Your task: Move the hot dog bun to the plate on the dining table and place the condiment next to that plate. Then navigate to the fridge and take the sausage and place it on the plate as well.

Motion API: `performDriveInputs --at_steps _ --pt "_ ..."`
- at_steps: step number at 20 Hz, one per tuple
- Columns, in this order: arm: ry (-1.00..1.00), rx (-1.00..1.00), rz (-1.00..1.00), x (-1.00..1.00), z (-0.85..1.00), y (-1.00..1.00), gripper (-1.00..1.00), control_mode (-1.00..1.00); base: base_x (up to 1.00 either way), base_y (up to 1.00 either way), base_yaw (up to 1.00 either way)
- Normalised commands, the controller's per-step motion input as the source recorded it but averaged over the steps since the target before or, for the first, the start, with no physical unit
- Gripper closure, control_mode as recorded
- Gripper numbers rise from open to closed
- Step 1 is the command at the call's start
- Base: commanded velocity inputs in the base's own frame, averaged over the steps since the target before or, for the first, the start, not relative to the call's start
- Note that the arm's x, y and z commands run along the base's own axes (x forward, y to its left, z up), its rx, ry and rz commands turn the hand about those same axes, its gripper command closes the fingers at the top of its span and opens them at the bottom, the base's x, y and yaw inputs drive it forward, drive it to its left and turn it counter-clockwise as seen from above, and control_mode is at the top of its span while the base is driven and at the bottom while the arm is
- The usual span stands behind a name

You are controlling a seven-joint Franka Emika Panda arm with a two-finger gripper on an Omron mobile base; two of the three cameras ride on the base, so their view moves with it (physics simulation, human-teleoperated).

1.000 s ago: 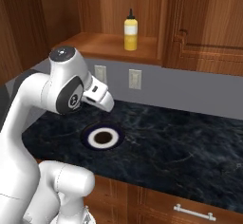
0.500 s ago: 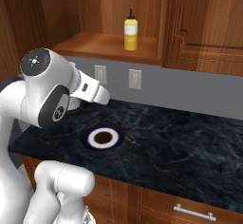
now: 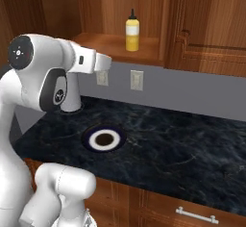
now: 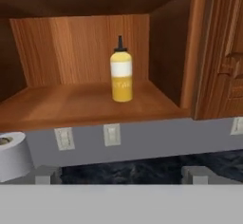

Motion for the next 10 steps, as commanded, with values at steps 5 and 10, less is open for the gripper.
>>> performDriveInputs --at_steps 5,10 --pt "0.0 -0.09 0.0 0.93 0.53 -0.03 -1.0 -1.0 0.0 0.0 0.0" --pt "0.0 -0.06 0.0 0.84 0.37 -0.04 -1.0 -1.0 0.0 0.0 0.0"
